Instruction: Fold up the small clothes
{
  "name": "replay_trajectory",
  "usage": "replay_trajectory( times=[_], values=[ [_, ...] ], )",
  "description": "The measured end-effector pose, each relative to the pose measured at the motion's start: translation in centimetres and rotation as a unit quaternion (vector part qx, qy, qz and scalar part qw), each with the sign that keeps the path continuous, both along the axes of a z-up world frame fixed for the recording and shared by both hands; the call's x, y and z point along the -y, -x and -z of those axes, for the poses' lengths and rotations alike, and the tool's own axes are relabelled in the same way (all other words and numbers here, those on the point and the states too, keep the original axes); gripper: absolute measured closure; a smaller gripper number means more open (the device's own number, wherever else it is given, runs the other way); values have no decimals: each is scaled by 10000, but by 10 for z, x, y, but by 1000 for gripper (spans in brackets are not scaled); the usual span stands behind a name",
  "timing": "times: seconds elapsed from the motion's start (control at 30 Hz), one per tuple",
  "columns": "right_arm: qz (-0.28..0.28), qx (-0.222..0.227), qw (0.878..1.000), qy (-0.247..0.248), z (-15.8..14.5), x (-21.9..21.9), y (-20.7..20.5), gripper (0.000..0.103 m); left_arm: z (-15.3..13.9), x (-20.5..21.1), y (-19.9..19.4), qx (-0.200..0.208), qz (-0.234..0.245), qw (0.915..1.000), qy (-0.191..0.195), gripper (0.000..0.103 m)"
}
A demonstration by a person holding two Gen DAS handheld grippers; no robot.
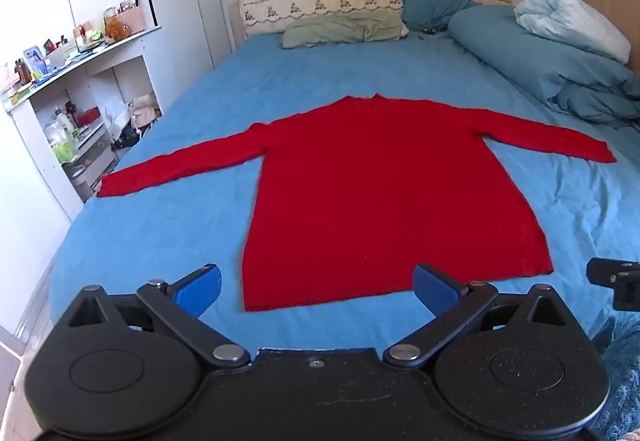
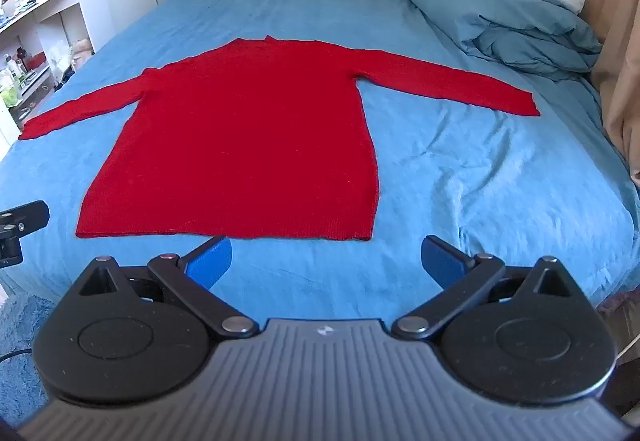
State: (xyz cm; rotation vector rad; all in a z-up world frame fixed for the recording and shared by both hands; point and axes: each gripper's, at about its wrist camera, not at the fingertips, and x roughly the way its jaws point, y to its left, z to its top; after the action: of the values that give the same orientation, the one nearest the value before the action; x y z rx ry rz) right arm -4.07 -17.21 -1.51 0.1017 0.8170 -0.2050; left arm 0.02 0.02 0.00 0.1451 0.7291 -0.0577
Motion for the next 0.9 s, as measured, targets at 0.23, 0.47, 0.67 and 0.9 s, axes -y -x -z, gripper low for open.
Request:
replay_trajectory(
  times=[0.23,0.47,0.67,0.9],
  values=[
    [9,20,10000,-5,0,2,2,0,1,3,-4,4,33,10000,-21,0],
    [15,6,10000,-23,2,2,1,0,-4,4,-2,58,43,10000,6,0],
    [-6,-16,10000,-32,0,3,2,0,-4,-1,1,85,61,9999,44,0],
    [-40,-28,10000,0,3,-3,1,0,-4,1,3,91,89,9999,49,0]
  ],
)
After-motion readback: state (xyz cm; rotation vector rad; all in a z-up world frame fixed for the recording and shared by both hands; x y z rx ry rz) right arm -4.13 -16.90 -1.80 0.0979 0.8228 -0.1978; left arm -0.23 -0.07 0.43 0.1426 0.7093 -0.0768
